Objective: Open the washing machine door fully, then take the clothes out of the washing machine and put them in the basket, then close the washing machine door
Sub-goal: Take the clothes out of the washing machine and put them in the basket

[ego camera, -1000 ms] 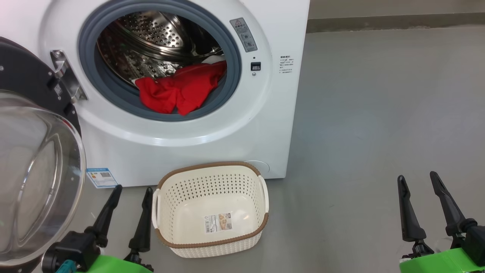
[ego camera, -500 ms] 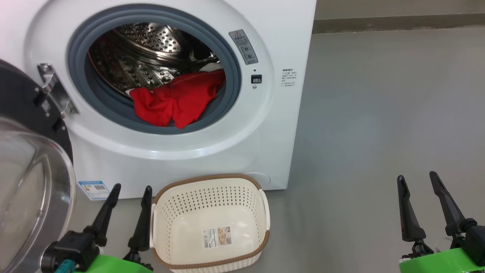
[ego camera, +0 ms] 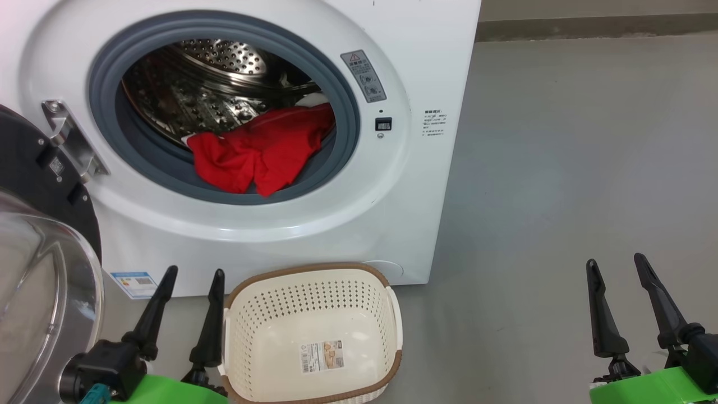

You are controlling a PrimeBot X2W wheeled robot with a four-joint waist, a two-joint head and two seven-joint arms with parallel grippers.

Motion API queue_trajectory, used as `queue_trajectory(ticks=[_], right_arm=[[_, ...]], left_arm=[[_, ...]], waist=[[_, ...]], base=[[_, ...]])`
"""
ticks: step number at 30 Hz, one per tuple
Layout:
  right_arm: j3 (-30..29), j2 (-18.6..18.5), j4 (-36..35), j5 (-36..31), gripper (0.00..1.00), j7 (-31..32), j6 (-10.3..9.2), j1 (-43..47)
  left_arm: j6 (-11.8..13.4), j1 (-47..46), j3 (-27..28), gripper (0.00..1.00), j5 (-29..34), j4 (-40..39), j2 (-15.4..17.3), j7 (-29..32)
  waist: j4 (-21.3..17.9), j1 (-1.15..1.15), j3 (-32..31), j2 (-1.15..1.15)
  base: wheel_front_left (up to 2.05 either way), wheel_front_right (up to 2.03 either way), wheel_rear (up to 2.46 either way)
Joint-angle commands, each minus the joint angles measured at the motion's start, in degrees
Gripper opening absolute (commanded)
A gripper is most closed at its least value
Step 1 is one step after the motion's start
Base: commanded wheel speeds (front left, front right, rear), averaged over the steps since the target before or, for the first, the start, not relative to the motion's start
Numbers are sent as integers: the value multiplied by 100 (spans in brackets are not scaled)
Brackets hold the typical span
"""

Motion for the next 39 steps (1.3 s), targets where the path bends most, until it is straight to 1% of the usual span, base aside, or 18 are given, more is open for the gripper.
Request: queue_trajectory(ticks=[1, 9, 14, 24, 31, 39], right_arm=[[149, -77, -159, 90, 100, -37, 35, -181], [169, -77, -168, 89, 100, -37, 35, -198], [179, -77, -193, 89, 100, -37, 35, -213], [246, -77, -202, 83, 100, -37, 35, -319], [306, -77, -192, 55, 100, -37, 35, -478], [421, -77, -176, 29, 100, -37, 35, -702]], left_arm=[[-8, -186, 206, 100, 41, -114, 50, -46], [30, -229, 300, 100, -28, -56, -55, -46], [140, -369, 383, 100, -161, -35, -129, -46], [161, -591, 342, 100, -150, 118, -151, -46], [248, -943, 351, 100, -137, 188, -173, -46], [262, -1475, 333, 100, -163, 358, -199, -46]], waist=[[7, 0, 14, 0], [24, 0, 77, 0], [41, 0, 203, 0], [48, 0, 443, 0], [77, 0, 709, 0], [59, 0, 1071, 0]], base=[[0, 0, 0], [0, 0, 0], [0, 0, 0], [0, 0, 0], [0, 0, 0], [0, 0, 0]])
